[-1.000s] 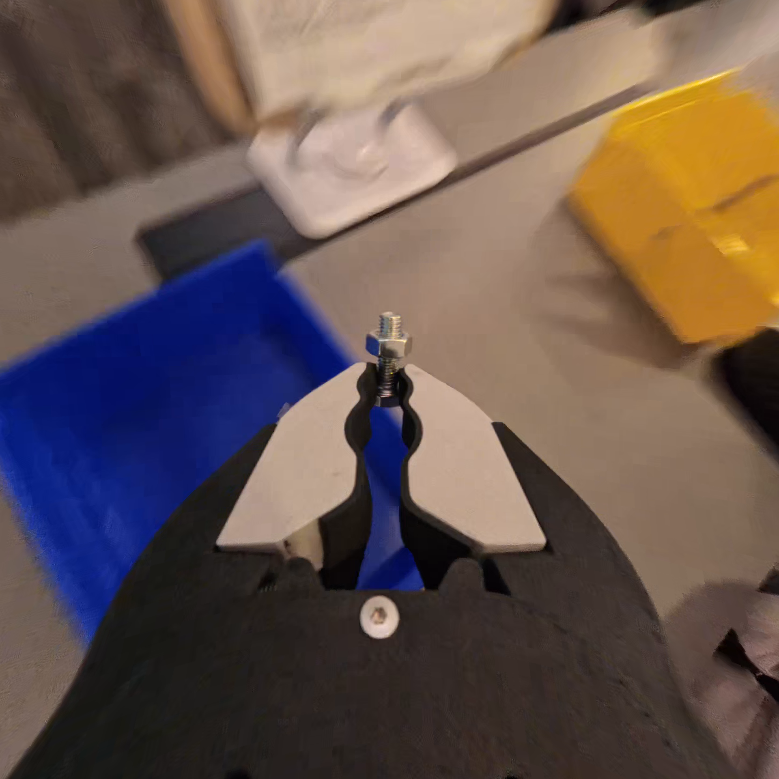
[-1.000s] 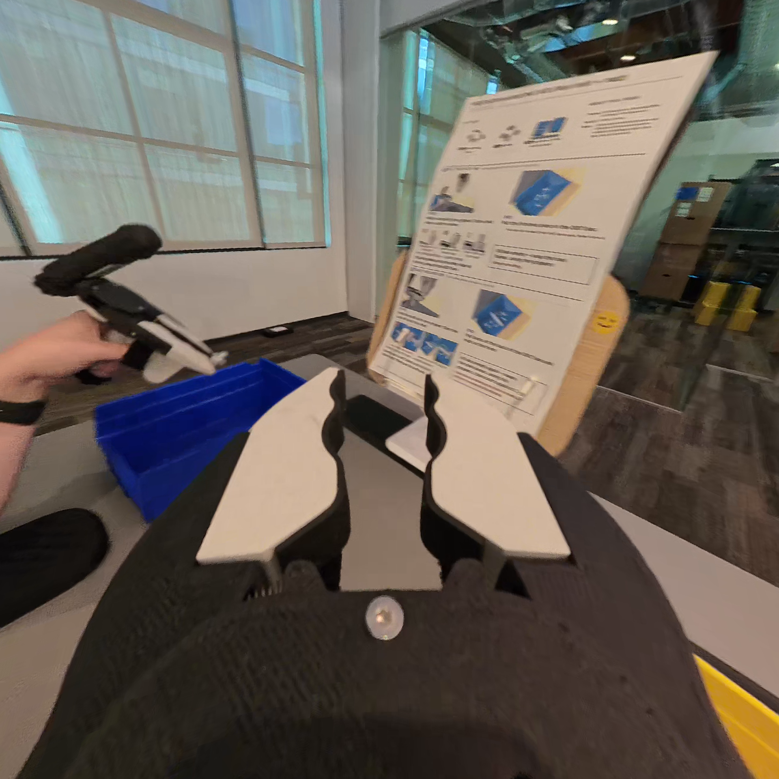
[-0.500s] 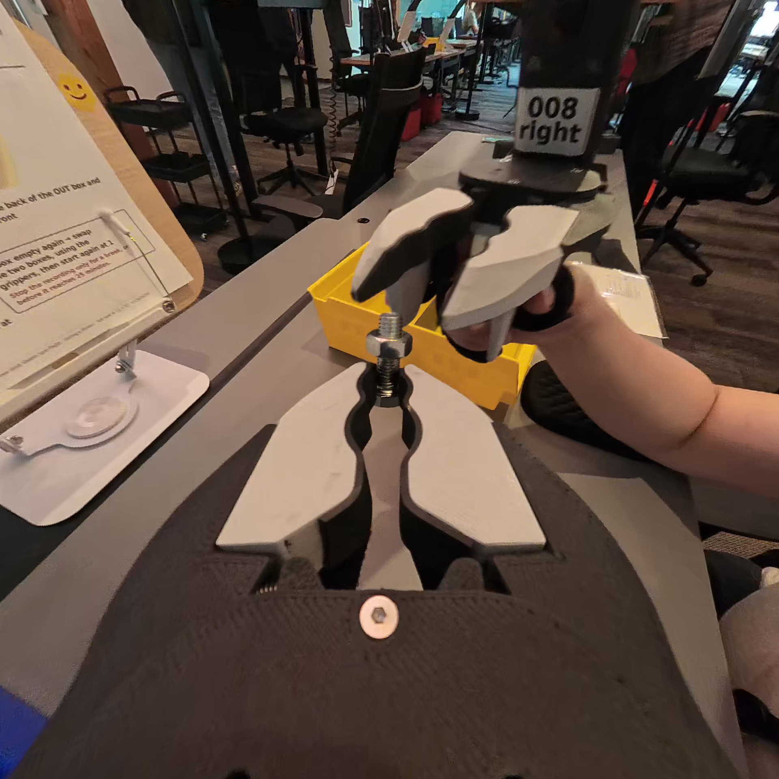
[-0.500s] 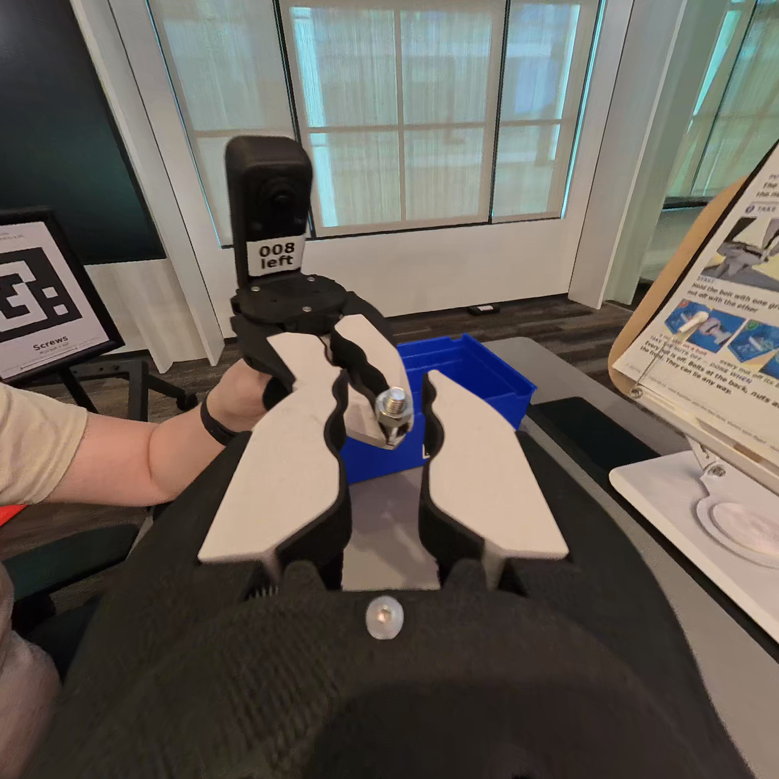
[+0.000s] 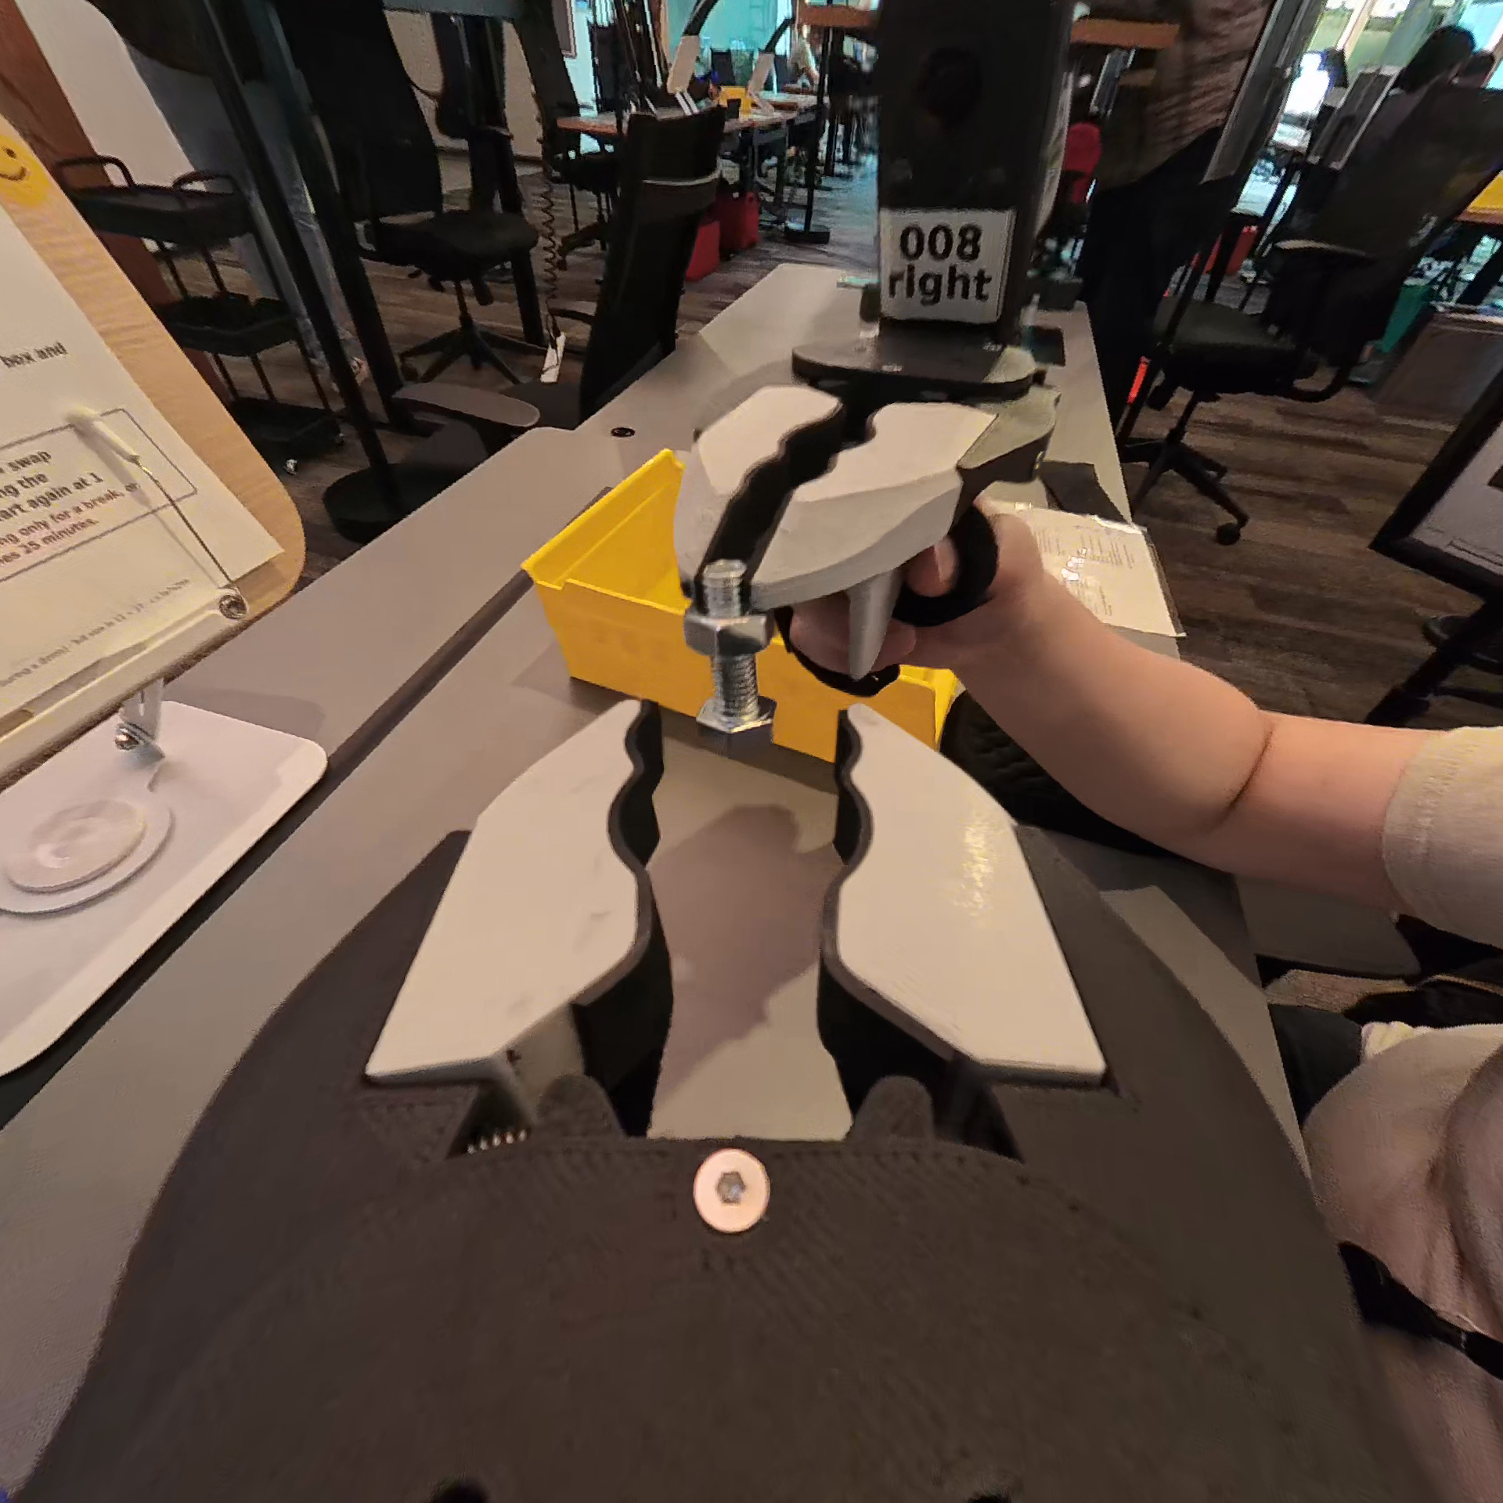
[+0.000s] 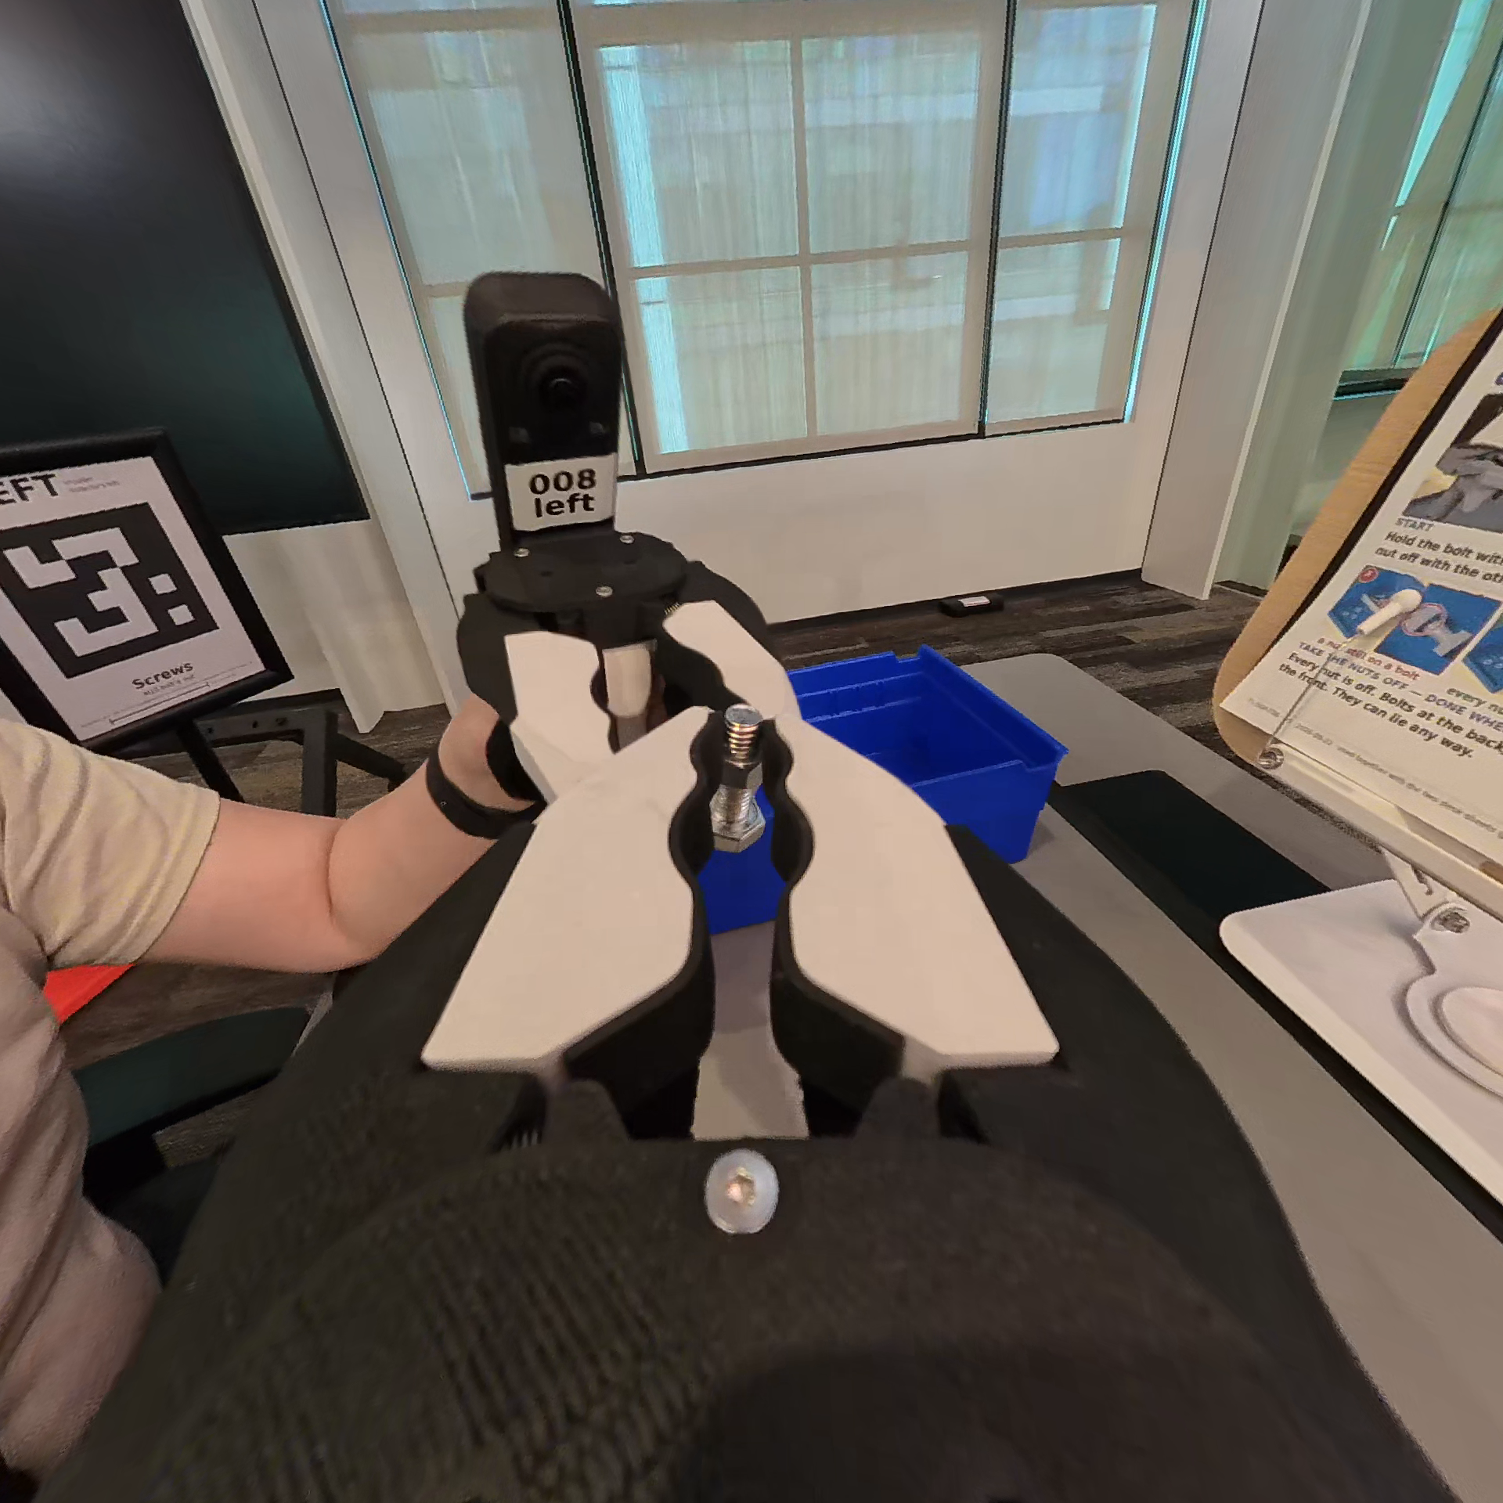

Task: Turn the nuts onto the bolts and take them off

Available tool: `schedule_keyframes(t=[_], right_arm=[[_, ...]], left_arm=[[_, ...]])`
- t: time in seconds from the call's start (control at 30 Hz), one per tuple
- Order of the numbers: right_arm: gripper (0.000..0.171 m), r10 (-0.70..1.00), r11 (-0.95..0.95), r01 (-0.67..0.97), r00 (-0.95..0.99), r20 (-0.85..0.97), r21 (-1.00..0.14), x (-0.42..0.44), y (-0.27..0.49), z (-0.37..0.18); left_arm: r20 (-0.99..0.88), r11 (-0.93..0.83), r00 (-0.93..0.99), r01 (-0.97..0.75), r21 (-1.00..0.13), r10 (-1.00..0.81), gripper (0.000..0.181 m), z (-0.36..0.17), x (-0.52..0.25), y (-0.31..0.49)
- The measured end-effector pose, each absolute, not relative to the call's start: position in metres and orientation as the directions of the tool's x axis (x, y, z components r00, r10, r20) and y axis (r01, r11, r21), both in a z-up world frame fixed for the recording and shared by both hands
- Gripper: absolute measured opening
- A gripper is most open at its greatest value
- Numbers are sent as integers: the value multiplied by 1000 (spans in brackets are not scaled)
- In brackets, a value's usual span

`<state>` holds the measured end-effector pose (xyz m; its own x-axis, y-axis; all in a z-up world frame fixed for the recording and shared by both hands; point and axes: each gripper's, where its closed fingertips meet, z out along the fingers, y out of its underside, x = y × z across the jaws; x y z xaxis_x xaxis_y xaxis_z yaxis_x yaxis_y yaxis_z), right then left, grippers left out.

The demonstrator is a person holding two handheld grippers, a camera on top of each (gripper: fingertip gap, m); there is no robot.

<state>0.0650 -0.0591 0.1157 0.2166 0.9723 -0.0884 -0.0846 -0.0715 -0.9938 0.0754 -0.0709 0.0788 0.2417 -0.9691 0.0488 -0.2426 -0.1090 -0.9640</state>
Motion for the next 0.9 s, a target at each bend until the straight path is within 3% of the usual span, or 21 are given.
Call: schedule_keyframes(t=[0.27,0.4,0.57,0.67,0.9], right_arm=[[10,994,23,-41,112,18,-999,61,-83,119],[10,992,52,-32,117,48,-998,59,-85,118],[10,984,93,-64,156,82,-994,61,-81,122],[32,973,127,-66,201,112,-990,65,-77,124],[32,980,84,-69,187,70,-994,59,-68,112]], left_arm=[[115,-117,25,-271,-955,-993,34,72,83,-98],[50,-65,64,-277,-959,-997,19,72,81,-94],[22,-50,107,-268,-962,-994,18,75,79,-86],[-4,-45,182,-262,-964,-983,18,79,74,-75],[-45,-6,190,-261,-965,-981,18,79,79,-77]])
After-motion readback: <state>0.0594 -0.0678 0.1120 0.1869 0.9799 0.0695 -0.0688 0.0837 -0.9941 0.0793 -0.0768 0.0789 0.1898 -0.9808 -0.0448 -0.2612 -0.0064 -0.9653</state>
